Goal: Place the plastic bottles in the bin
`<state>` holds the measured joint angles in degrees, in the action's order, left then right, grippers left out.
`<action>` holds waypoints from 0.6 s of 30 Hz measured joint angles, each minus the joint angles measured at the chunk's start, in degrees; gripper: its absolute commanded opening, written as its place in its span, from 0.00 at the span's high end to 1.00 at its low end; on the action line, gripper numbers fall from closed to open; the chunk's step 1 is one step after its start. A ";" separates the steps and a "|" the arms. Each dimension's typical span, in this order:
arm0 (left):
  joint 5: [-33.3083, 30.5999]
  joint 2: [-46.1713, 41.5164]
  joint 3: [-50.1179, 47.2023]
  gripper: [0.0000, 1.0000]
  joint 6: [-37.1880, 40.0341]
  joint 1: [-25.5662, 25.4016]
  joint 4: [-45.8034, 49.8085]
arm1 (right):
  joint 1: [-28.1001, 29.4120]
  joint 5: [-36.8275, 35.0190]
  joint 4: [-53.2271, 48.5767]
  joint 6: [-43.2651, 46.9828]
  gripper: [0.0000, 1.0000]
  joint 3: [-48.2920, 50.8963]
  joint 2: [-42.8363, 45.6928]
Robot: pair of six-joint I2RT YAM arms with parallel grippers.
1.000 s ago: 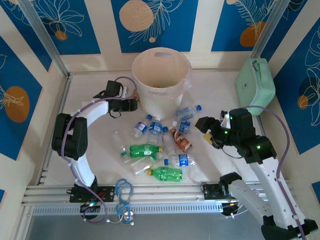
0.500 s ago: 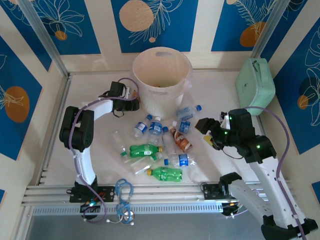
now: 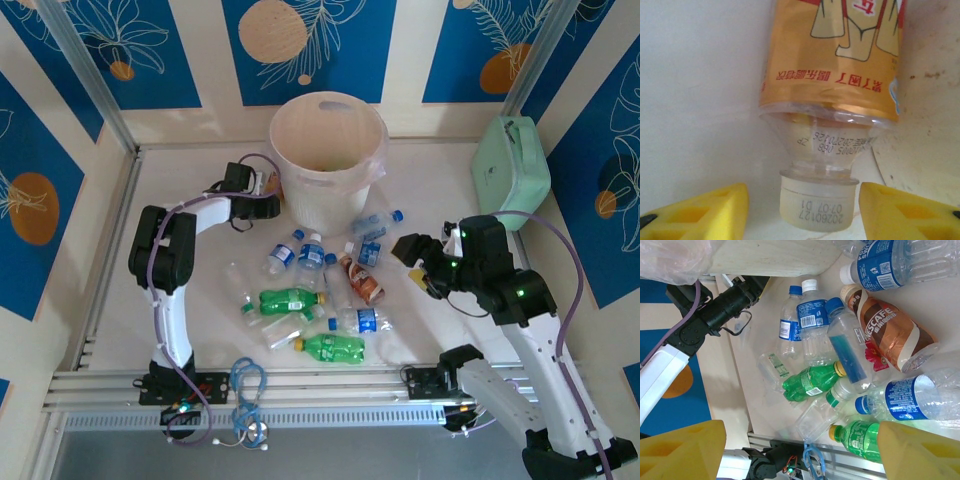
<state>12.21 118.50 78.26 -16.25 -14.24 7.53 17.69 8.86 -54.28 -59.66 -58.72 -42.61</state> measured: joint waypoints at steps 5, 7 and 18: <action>0.09 -0.09 -1.14 0.50 0.04 0.02 -2.10 | 0.22 -0.17 -0.04 -0.20 0.21 0.00 0.00; 0.07 -0.31 -1.84 0.53 0.07 0.04 -2.27 | 0.26 -0.37 -0.13 -0.24 0.21 -0.04 0.00; -0.04 -4.02 -5.77 0.63 0.37 0.04 -2.54 | 0.31 -1.14 -0.72 -0.24 0.21 -0.44 0.07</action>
<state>12.16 114.48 72.49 -15.88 -14.20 4.99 18.00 7.73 -55.00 -59.90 -59.16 -42.54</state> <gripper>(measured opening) 0.383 0.793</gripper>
